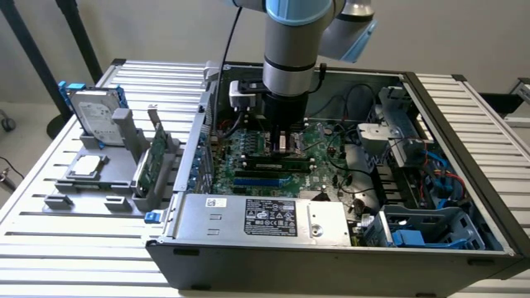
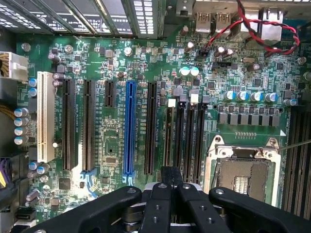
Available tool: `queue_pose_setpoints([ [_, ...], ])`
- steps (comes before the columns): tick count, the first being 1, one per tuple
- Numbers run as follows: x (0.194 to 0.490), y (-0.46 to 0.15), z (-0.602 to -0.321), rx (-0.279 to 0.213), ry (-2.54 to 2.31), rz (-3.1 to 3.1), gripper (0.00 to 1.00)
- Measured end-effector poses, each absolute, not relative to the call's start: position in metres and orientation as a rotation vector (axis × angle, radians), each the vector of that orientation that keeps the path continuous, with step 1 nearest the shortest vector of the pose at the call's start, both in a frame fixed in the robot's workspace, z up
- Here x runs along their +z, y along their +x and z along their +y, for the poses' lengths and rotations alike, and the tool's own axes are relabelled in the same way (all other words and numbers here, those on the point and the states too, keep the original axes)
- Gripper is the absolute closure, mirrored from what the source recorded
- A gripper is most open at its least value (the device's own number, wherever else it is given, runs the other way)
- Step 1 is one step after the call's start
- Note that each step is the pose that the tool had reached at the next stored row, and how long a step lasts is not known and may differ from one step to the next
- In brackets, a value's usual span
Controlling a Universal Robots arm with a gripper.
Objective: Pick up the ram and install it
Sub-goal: 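Press down the ram until it locks into place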
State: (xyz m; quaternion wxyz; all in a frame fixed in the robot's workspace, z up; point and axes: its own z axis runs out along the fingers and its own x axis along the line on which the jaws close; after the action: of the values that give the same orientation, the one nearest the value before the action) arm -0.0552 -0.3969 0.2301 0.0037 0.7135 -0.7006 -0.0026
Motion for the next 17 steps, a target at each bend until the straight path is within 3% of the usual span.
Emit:
queue_pose_setpoints([
  [17, 0.2305, -0.0553, -0.3969, -0.008, 2.239, -2.193, 0.89],
])
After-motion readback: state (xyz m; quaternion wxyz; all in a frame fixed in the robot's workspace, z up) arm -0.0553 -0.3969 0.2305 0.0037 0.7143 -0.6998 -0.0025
